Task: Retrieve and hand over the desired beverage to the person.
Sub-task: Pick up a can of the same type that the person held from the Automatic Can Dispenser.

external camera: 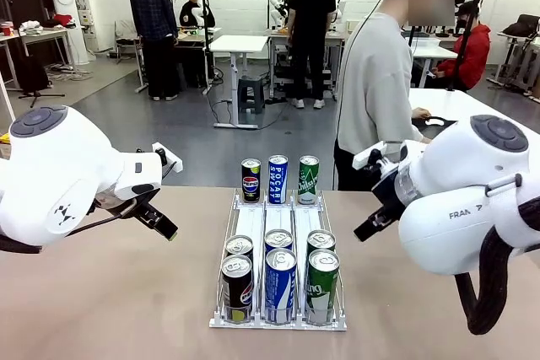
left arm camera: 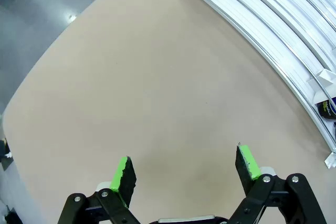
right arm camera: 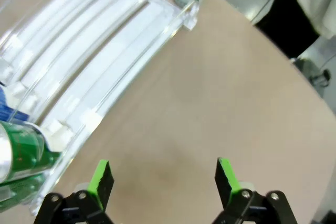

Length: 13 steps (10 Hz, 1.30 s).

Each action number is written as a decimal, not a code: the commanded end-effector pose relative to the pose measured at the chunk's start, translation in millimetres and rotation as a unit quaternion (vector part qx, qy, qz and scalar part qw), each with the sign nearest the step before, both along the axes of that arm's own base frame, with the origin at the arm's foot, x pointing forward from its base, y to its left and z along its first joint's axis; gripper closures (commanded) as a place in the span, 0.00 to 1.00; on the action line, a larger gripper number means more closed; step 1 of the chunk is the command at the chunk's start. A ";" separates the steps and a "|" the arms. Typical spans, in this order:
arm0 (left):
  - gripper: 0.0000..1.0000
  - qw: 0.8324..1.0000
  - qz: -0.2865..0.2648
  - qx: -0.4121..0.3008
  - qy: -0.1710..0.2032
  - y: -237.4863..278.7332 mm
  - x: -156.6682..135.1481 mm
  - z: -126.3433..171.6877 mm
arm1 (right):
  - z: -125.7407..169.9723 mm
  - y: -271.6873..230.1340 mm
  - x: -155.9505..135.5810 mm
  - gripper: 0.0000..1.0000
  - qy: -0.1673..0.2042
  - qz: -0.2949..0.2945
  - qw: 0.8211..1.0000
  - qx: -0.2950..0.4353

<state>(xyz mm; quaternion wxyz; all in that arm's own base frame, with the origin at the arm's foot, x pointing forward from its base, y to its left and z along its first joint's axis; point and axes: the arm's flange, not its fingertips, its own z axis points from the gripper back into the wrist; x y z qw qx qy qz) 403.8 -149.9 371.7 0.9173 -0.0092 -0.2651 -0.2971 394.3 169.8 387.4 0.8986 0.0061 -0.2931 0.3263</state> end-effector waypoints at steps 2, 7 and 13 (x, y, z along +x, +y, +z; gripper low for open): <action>0.00 0.999 -0.016 0.007 -0.043 1.0 -26.9 101.8 | 121.2 -8.9 -82.9 0.00 -0.085 -0.011 0.996 -0.025; 0.00 0.995 -0.016 0.045 -0.088 3.2 -63.8 267.6 | 251.3 -12.2 -120.4 0.00 -0.108 -0.045 0.990 -0.084; 0.00 0.995 -0.073 -0.072 0.019 34.6 -50.0 265.5 | 248.6 -56.9 -113.0 0.00 -0.030 0.037 0.998 0.049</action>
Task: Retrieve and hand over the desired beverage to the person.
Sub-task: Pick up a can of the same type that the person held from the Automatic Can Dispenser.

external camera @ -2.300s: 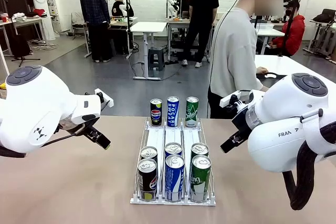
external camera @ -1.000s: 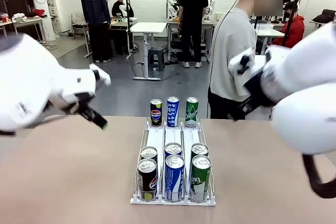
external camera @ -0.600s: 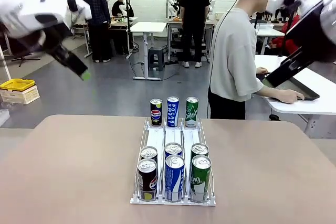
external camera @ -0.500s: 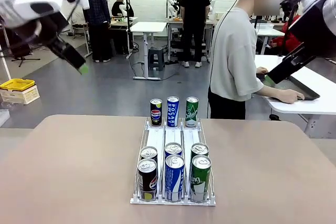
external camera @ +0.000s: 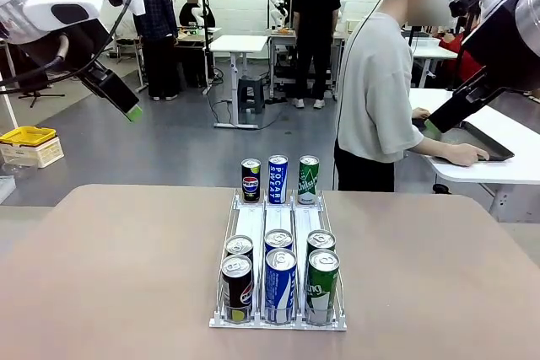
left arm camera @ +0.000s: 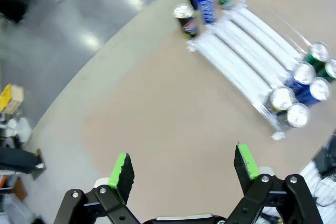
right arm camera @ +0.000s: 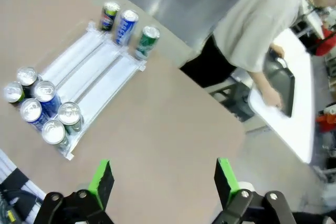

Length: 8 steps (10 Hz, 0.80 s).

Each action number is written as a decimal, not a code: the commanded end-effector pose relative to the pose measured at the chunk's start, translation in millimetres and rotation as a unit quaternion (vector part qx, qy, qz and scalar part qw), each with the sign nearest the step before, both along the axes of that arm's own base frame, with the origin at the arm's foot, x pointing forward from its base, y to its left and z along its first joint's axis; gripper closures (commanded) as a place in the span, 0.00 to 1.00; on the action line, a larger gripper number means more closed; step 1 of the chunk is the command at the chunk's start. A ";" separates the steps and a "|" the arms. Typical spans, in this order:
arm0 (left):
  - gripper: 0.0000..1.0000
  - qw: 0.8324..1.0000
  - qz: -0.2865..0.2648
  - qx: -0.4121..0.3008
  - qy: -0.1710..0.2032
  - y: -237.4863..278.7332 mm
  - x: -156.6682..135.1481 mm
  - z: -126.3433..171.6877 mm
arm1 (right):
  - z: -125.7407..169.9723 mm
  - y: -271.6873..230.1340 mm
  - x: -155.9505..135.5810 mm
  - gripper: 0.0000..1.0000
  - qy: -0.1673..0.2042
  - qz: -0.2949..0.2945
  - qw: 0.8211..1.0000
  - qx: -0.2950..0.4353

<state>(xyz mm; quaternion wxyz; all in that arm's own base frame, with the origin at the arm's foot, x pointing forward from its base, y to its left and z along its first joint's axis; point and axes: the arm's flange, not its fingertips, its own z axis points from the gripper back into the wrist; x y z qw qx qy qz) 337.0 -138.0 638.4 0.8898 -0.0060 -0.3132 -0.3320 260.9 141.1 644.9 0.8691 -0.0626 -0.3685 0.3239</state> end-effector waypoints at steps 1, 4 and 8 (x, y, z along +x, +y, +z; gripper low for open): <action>0.00 0.975 -0.080 -0.178 0.107 67.6 35.3 0.6 | -17.2 -79.3 40.0 0.00 0.100 0.081 0.975 0.183; 0.00 0.935 -0.093 -0.322 0.115 160.5 32.6 8.2 | -48.3 -190.8 81.8 0.00 0.161 0.005 0.921 0.354; 0.00 0.940 -0.023 -0.329 0.092 237.7 0.3 19.2 | -28.9 -254.3 47.1 0.00 0.087 -0.037 0.906 0.412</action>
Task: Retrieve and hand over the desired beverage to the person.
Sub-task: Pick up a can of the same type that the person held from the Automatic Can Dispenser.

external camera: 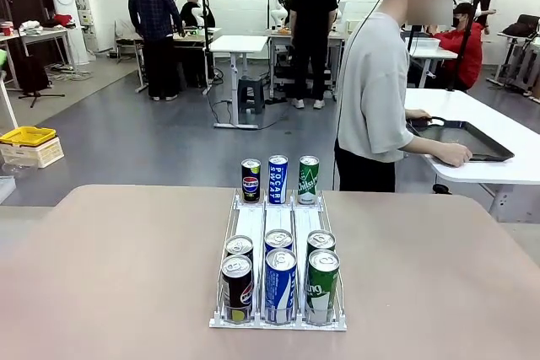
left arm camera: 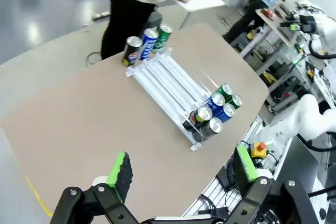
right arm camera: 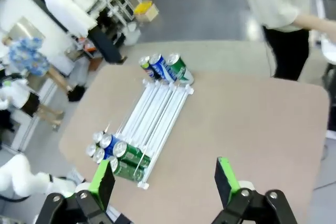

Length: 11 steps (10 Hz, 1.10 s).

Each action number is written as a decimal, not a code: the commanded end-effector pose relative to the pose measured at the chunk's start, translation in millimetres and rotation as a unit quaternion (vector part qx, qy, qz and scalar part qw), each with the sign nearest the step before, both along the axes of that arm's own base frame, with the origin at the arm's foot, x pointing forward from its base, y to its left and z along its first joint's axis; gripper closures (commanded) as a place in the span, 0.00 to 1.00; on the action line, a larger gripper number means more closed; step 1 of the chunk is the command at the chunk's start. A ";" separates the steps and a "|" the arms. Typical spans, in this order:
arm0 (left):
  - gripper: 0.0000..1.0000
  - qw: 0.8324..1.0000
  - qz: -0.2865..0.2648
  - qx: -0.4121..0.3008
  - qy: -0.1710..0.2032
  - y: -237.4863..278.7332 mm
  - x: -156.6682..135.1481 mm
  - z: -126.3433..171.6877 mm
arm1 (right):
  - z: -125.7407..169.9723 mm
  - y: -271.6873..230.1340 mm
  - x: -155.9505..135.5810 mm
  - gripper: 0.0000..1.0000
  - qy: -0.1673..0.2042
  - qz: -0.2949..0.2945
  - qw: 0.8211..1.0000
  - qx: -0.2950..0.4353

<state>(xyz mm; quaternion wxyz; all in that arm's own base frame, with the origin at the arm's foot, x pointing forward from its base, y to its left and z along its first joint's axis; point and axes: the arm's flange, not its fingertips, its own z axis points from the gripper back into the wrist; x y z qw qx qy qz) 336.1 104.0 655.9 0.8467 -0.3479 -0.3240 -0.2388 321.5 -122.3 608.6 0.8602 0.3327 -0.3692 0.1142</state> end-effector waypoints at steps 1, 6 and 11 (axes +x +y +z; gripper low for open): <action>0.00 1.000 0.026 0.015 0.005 1.8 -6.9 2.6 | 16.6 3.9 -29.0 0.00 -0.034 -0.023 0.999 -0.021; 0.00 0.999 0.038 0.023 0.010 13.5 -15.6 4.9 | 42.5 4.3 -51.8 0.00 -0.040 -0.024 0.998 -0.049; 0.00 0.999 0.038 0.023 0.010 13.5 -15.6 4.9 | 42.5 4.3 -51.8 0.00 -0.040 -0.024 0.998 -0.049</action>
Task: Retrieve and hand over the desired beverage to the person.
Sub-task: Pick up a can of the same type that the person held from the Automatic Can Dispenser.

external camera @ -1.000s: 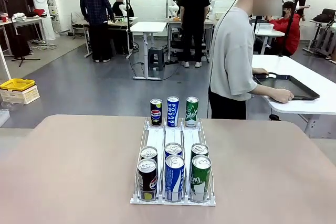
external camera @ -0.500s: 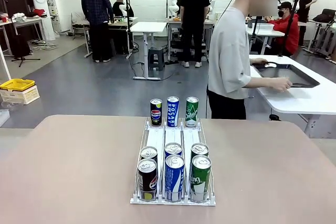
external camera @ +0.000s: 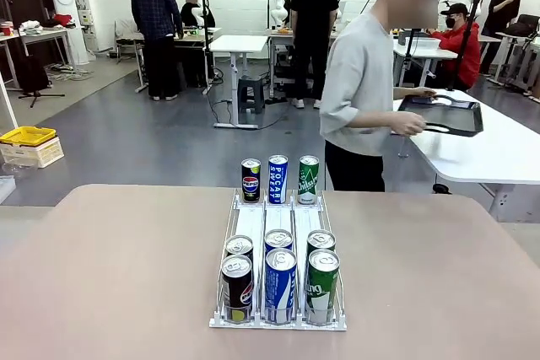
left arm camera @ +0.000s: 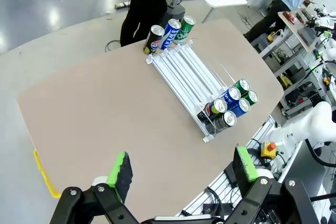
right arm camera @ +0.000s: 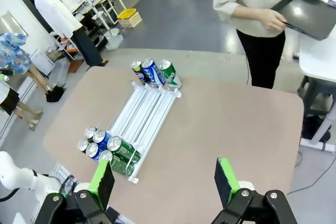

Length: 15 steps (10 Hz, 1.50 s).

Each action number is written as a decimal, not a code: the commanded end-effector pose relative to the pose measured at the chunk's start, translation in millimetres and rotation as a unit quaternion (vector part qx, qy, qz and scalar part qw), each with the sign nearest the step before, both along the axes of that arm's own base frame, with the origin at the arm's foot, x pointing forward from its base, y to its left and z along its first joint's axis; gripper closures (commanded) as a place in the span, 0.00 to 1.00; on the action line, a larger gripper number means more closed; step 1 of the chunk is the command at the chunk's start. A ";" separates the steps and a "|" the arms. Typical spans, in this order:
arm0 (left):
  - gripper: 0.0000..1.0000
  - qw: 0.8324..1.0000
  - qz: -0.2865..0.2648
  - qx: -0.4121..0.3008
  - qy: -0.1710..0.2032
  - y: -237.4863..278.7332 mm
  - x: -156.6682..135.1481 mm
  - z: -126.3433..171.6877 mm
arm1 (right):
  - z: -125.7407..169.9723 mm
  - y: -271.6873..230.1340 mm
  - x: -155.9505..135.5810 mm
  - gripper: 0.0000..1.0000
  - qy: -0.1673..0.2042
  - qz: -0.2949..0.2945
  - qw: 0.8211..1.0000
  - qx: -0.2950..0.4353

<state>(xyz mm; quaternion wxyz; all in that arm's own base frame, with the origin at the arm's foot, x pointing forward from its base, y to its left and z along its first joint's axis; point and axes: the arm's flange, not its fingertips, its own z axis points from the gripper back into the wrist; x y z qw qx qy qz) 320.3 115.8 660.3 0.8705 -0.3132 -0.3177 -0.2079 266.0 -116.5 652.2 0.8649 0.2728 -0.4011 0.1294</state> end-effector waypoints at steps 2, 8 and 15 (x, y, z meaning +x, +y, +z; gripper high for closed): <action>0.00 1.000 -0.003 -0.006 -0.006 1.7 0.2 0.5 | -1.1 -1.5 3.7 0.00 -0.003 -0.003 1.000 0.006; 0.00 1.000 -0.003 -0.006 -0.006 1.7 0.2 0.5 | -1.1 -1.5 3.7 0.00 -0.003 -0.003 1.000 0.006; 0.00 1.000 -0.003 -0.006 -0.006 1.7 0.2 0.5 | -1.1 -1.5 3.7 0.00 -0.003 -0.003 1.000 0.006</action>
